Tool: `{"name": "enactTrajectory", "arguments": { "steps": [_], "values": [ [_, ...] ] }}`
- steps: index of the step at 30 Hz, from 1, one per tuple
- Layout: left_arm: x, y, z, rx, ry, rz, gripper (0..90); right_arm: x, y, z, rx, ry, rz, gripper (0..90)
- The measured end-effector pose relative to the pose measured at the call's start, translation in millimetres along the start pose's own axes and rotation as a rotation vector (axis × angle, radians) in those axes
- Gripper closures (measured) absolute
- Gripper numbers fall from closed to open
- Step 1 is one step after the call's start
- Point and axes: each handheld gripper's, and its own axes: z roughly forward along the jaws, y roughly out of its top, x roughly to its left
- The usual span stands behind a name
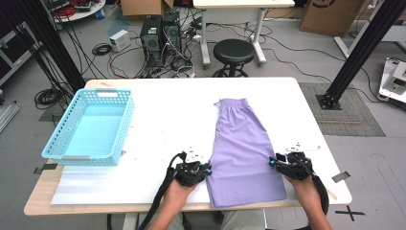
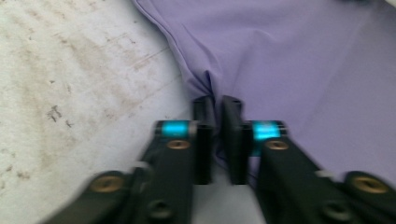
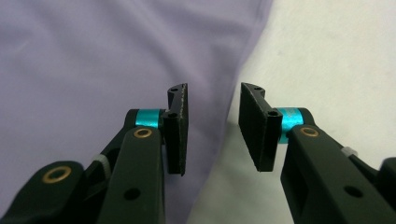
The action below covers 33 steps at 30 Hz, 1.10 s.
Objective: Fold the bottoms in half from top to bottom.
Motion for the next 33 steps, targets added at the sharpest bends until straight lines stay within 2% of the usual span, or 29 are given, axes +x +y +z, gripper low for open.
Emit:
{"name": "enactTrajectory", "arguments": {
  "steps": [1, 2, 3, 4, 5, 7, 10, 13, 18, 22, 24, 25, 26, 29, 33],
  "values": [
    [-0.6, 0.1, 0.0, 0.002, 0.005, 0.005, 87.8, 1.6, -1.2, -0.3, -0.003, -0.002, 0.002, 64.5],
    [-1.2, 0.1, -0.2, 0.003, 0.009, 0.014, 88.2, 2.5, -2.3, -0.6, -0.006, 0.001, -0.001, 70.1],
    [-0.8, -0.1, -0.5, 0.002, 0.005, 0.012, 88.5, 3.3, -3.0, -1.2, -0.007, 0.003, -0.003, 78.4],
    [0.4, -0.2, -1.0, 0.005, -0.002, 0.007, 88.7, 7.4, -4.1, -2.2, -0.003, 0.025, -0.022, 89.8],
    [0.8, -0.4, -1.2, 0.004, -0.004, 0.002, 88.8, 10.7, -4.0, -3.2, 0.006, 0.002, -0.039, 90.0],
    [2.7, -1.2, -3.0, 0.005, -0.014, 0.001, 88.8, 13.4, -3.4, -4.2, 0.014, -0.013, -0.048, 90.0],
    [5.4, -4.2, -7.1, 0.004, -0.02, -0.004, 88.8, 14.7, -5.3, -6.7, 0.017, 0.005, -0.028, 90.0],
    [8.4, -8.2, -12.8, 0.005, -0.033, -0.01, 88.8, 19.2, -8.4, -9.6, 0.02, 0.017, -0.032, 90.0],
    [12.4, -18.3, -26.6, 0.01, -0.045, -0.008, 88.8, 37.2, -15.7, -16.6, 0.022, 0.03, -0.057, 90.0],
    [9.5, -29.2, -37.9, 0.005, -0.059, -0.006, 88.7, 49.1, -22.4, -22.7, 0.026, 0.051, -0.054, 90.0],
    [7.1, -33.0, -41.6, 0.002, -0.063, -0.002, 88.6, 52.4, -23.6, -26.3, 0.025, 0.057, -0.053, 87.5],
    [6.1, -33.6, -43.2, -0.018, -0.047, -0.003, 88.1, 53.3, -23.4, -27.6, 0.019, 0.048, -0.057, 81.9],
    [7.0, -32.9, -44.2, -0.026, -0.044, -0.008, 82.5, 51.8, -21.5, -30.1, 0.0, 0.029, -0.051, 74.4],
    [11.3, -24.6, -42.7, -0.066, -0.037, -0.049, 62.4, 41.7, -14.1, -30.3, -0.036, 0.005, -0.012, 67.8],
    [13.8, -12.7, -31.4, -0.06, -0.031, -0.06, 59.8, 30.2, 2.4, -15.3, -0.052, -0.008, 0.03, 59.7]
  ]
}}
